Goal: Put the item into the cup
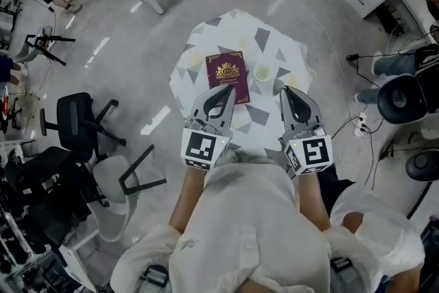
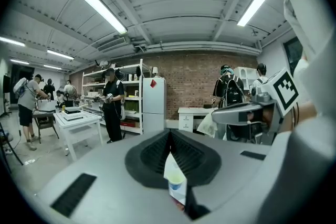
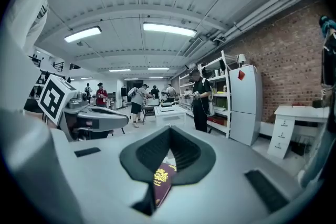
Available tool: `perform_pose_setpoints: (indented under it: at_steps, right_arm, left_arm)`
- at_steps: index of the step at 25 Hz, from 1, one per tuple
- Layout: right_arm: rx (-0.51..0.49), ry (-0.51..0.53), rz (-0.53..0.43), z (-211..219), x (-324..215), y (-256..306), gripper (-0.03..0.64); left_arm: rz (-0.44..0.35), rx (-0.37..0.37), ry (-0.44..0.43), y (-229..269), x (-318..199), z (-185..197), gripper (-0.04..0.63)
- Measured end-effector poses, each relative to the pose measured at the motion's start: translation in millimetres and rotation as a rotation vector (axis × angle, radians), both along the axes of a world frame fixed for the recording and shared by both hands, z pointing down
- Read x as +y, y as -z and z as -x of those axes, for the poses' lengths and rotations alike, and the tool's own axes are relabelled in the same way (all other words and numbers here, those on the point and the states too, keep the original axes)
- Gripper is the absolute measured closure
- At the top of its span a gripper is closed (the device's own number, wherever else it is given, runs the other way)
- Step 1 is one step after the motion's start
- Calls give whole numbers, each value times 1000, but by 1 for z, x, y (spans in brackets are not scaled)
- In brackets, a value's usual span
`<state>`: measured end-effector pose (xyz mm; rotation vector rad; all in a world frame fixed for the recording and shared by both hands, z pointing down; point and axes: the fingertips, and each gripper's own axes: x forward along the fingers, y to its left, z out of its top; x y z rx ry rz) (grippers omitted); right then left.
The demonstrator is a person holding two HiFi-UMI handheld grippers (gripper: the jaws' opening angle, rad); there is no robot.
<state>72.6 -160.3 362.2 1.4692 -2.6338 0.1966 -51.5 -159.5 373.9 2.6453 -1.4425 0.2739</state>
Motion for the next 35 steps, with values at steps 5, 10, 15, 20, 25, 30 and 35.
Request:
perform_pose_setpoints:
  at_steps: [5,10,15,20,25,30,35]
  right_arm:
    - [-24,38,28,-7,-27,-14,611]
    - [-46,85,61,-13,-44,-29,612]
    - [-54,101,99,-22,-59,-47,611]
    - [-64,102,136,-28,-66,-63,612]
    - [-60,106,175,-30,-69,-82,612]
    - [-46,106,207,-29,-73,-99,611]
    - [-28,100,242,-25,-76,-118,611]
  left_arm:
    - [36,-20,32,-11,-23,-13,581]
    - [64,-50,48,-21,-38,-28,581]
    - [100,-63,63,-37,-48,-37,581]
    - [131,-72,68,-52,-55,-44,581]
    - [159,-79,64,-67,-63,-48,581]
    - [191,-78,56,-87,-69,-51,581]
    - [222,-74,35,-105,-75,-51,581]
